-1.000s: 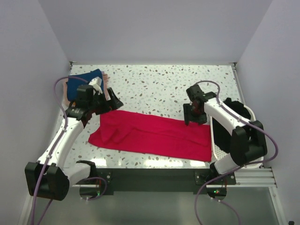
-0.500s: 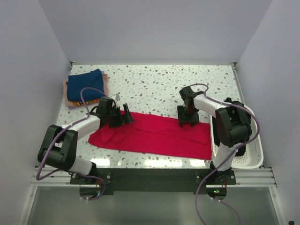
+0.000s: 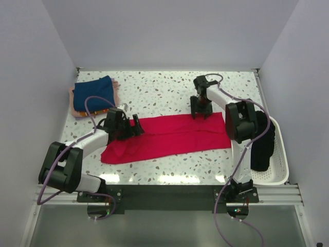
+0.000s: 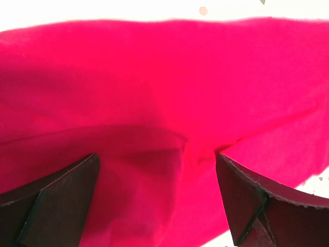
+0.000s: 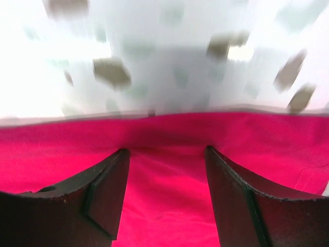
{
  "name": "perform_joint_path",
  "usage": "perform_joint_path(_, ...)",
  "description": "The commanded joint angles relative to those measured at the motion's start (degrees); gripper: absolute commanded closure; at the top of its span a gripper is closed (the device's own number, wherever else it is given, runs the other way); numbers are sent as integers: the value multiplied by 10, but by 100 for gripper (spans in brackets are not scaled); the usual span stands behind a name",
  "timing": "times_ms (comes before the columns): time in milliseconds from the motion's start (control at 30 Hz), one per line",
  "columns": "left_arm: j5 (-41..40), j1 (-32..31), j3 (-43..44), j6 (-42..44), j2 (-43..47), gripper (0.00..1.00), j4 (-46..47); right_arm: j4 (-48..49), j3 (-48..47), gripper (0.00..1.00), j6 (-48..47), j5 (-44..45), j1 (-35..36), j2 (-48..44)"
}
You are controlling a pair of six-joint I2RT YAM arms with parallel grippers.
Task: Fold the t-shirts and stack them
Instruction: Fold the tshirt
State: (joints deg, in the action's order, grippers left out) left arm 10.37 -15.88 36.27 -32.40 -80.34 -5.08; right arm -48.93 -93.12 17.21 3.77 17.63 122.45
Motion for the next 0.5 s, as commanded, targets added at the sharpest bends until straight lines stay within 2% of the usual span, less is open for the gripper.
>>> perform_joint_path(0, 32, -6, 21, 7, 8, 0, 42, 33, -71, 36, -22, 37, -21, 75)
perform_joint_path(133, 80, -10, 66, 17, 5, 0, 64, 6, -191, 35, -37, 35, -36, 120)
perform_joint_path(233, 80, -10, 93, 23, 5, 0, 53, -4, -241, 34, -56, 20, -37, 115)
perform_joint_path(333, 72, -10, 92, 24, 10, 0, 55, 11, -227, 32, -66, 27, -37, 62)
perform_joint_path(467, 73, -10, 66, 19, -6, 0, 70, -20, -197, 32, -61, 47, -45, 3)
